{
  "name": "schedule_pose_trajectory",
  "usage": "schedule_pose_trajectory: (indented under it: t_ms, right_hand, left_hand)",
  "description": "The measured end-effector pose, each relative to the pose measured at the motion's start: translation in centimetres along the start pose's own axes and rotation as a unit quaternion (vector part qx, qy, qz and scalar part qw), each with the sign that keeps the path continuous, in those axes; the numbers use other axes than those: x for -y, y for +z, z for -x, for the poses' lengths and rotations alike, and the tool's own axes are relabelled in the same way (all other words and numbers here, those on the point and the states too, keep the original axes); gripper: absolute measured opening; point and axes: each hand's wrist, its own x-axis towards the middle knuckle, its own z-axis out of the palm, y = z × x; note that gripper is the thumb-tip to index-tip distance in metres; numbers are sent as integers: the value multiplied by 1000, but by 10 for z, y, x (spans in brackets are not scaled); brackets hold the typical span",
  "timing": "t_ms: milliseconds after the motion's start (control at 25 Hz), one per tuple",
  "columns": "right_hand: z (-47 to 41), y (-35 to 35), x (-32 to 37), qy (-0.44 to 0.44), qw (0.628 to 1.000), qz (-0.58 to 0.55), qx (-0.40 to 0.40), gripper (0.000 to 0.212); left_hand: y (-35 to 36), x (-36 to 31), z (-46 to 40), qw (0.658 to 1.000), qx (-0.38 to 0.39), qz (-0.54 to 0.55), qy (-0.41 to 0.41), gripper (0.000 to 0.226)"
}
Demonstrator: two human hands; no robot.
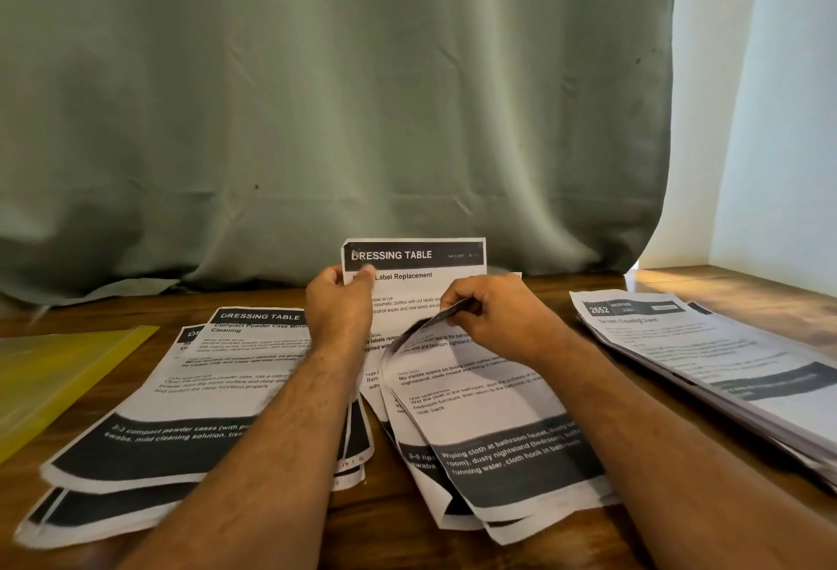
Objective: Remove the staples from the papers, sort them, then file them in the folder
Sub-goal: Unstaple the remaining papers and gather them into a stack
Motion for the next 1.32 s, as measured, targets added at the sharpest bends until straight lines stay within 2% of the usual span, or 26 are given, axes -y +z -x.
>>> schedule_pose_trajectory:
  t_ms: [120,200,400,560,680,760,840,920,1000,1080,1200,1320]
  right_hand:
    - [-2,0,0,-3,1000,15,-13,13]
    - [-2,0,0,5,1000,24,-4,10]
    - [-4,4,-10,75,996,37,37,14]
    - [-10,9,-13,105,993,41,40,19]
    - [-14,12,-13,114,990,73,41,23]
    - [-15,10,-8,93,994,60,-12,36]
    - [-14,4,5,55,990,7,-129,54]
    - [-13,-4,21,0,962,-18,-274,66]
    - [-13,-8,31,-59,926,-20,-372,70]
    - [-14,-10,35,-91,916,-25,-389,60]
    - [-17,-11,31,-105,918,-32,-381,23]
    - [-23,-18,38,-128,910,-61,-389,18]
  left_hand:
    - [-1,4,9,988,86,-108,-73,10]
    - [-1,6,7,985,71,-142,-64,10]
    - [-3,-10,8,995,-20,-29,97,3]
    - [-6,-27,19,967,-90,14,237,6]
    - [-6,-34,25,951,-93,32,295,10]
    - [-3,-32,25,947,-71,14,312,10]
    - [-1,-28,23,948,-45,-12,316,13]
    - [0,-23,19,944,-18,-34,328,20]
    - [1,-19,18,938,18,-45,342,16]
    - [1,-16,19,930,42,-64,360,13]
    - [0,-14,19,927,43,-60,367,17]
    - [-3,-19,16,935,3,-54,351,23]
